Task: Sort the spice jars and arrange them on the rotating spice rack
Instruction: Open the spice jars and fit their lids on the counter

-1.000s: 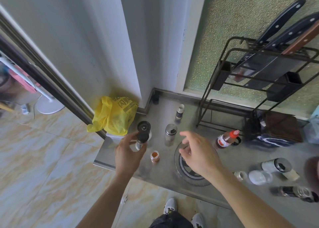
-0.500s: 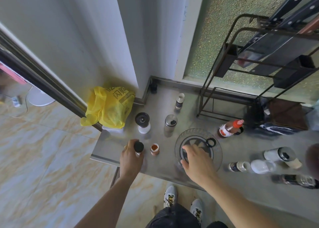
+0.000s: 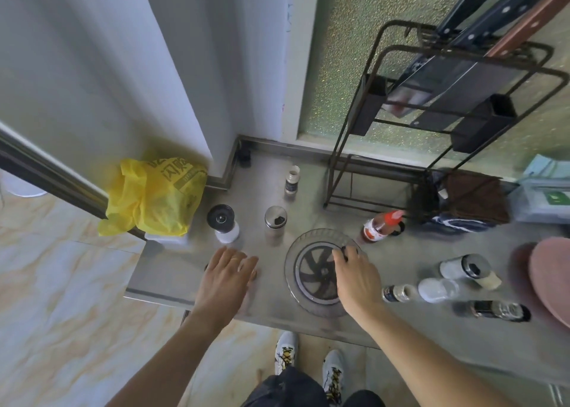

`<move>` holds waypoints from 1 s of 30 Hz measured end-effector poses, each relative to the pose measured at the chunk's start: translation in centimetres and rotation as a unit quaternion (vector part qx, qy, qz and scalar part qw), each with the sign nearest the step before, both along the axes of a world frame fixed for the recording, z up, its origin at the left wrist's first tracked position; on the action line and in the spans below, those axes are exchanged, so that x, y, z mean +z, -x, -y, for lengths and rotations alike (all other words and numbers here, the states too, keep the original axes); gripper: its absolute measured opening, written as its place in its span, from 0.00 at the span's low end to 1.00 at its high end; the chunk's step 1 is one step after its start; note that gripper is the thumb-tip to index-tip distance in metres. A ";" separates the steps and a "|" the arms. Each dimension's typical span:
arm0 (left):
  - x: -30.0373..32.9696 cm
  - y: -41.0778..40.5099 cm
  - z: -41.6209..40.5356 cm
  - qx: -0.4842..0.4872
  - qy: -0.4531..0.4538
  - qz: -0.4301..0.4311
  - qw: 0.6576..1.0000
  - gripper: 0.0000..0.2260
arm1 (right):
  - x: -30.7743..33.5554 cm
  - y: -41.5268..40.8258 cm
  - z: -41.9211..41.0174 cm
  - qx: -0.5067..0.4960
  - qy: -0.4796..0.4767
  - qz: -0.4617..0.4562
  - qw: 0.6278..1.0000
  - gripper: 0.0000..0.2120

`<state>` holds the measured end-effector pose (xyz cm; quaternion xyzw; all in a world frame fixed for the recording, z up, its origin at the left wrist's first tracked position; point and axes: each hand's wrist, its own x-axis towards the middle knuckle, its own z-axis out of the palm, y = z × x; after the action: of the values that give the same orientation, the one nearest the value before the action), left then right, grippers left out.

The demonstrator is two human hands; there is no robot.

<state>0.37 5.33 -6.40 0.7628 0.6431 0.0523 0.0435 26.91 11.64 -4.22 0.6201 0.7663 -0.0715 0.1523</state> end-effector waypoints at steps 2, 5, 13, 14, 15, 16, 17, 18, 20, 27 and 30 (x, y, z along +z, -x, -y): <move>0.1 -0.2 -0.5 -0.011 0.023 -0.035 0.999 0.15 | -0.7 -0.5 -0.9 0.035 -0.009 0.035 0.999 0.22; 0.7 -0.7 -1.2 -0.009 0.037 -0.056 0.998 0.13 | -1.6 -0.9 -2.1 0.086 -0.035 0.062 0.994 0.18; 5.1 -4.1 -2.7 0.101 0.031 0.105 0.989 0.18 | -3.6 -1.5 -4.3 0.172 -0.011 0.097 0.980 0.13; 5.4 -4.7 -2.8 0.107 0.024 0.129 0.986 0.17 | -3.6 -1.5 -4.4 0.171 -0.015 0.091 0.981 0.14; 5.7 -5.2 -3.0 0.110 0.019 0.156 0.981 0.16 | -3.5 -1.4 -4.5 0.161 -0.016 0.074 0.984 0.14; 5.9 -5.7 -3.1 0.113 0.019 0.184 0.976 0.15 | -3.2 -1.4 -4.4 0.145 -0.023 0.048 0.988 0.14; 6.1 -6.3 -3.2 0.117 0.018 0.214 0.970 0.14 | -2.7 -1.4 -4.3 0.120 -0.033 0.009 0.992 0.15; 6.2 -6.8 -3.2 0.120 0.019 0.240 0.963 0.14 | -2.0 -1.4 -4.2 0.088 -0.043 -0.047 0.994 0.15; 6.5 -7.9 -3.3 0.121 0.022 0.269 0.955 0.14 | 0.2 -1.3 -4.2 0.013 -0.040 -0.195 0.980 0.19; 7.4 -10.6 -3.8 0.099 0.023 0.304 0.947 0.18 | 9.3 -0.8 -3.0 -0.081 0.056 -0.561 0.822 0.19; 7.6 -11.3 -4.2 0.081 -0.004 0.314 0.946 0.14 | 11.2 -0.6 -2.6 -0.039 0.044 -0.550 0.833 0.20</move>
<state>11.66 9.54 1.18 0.6529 0.6564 0.2952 0.2358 27.53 14.28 6.95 0.5000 0.6951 -0.4404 -0.2700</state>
